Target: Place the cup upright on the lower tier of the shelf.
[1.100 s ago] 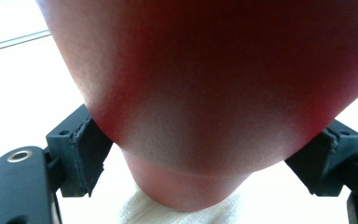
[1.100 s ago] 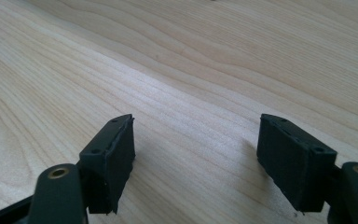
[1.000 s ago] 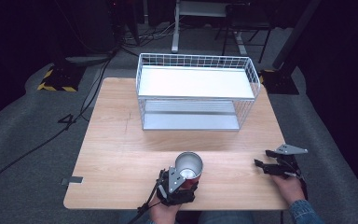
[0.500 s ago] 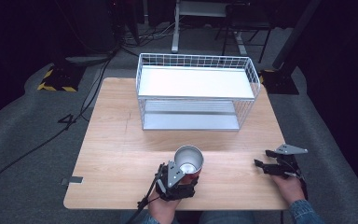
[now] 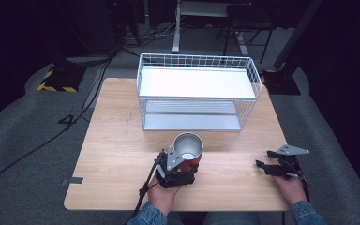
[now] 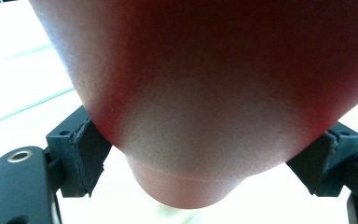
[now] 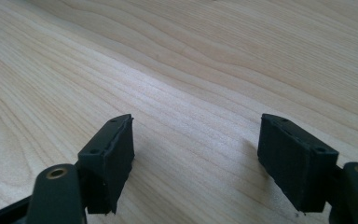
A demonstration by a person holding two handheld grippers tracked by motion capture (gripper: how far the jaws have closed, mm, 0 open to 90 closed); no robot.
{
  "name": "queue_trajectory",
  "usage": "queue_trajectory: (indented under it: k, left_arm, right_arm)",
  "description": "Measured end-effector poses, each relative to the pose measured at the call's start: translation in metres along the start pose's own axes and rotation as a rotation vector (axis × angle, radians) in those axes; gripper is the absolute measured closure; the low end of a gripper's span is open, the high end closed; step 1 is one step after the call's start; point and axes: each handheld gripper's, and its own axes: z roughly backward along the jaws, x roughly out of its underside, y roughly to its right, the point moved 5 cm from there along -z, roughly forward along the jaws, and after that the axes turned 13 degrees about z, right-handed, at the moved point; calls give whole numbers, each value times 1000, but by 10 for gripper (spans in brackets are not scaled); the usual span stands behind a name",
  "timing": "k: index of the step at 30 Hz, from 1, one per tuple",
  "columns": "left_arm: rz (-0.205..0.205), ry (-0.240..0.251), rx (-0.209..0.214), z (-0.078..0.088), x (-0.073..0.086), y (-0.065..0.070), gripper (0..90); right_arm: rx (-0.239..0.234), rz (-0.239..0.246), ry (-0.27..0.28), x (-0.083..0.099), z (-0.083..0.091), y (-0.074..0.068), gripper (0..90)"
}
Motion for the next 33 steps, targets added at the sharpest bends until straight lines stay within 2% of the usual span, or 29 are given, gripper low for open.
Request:
queue_trajectory:
  k: [12, 18, 27, 33]
  left_arm:
    - [21, -2, 0, -20, -28, -11, 169]
    - [14, -10, -11, -29, -36, -17, 169]
    - [9, -30, -39, -57, -45, -29, 169]
    - [42, -26, -45, -73, -51, -37, 169]
  right_arm:
    - [2, -3, -1, 0, 0, 0, 273]
    - [3, -3, -1, 0, 0, 0, 273]
    - [3, -4, -1, 0, 0, 0, 274]
    - [2, -4, -1, 0, 0, 1, 274]
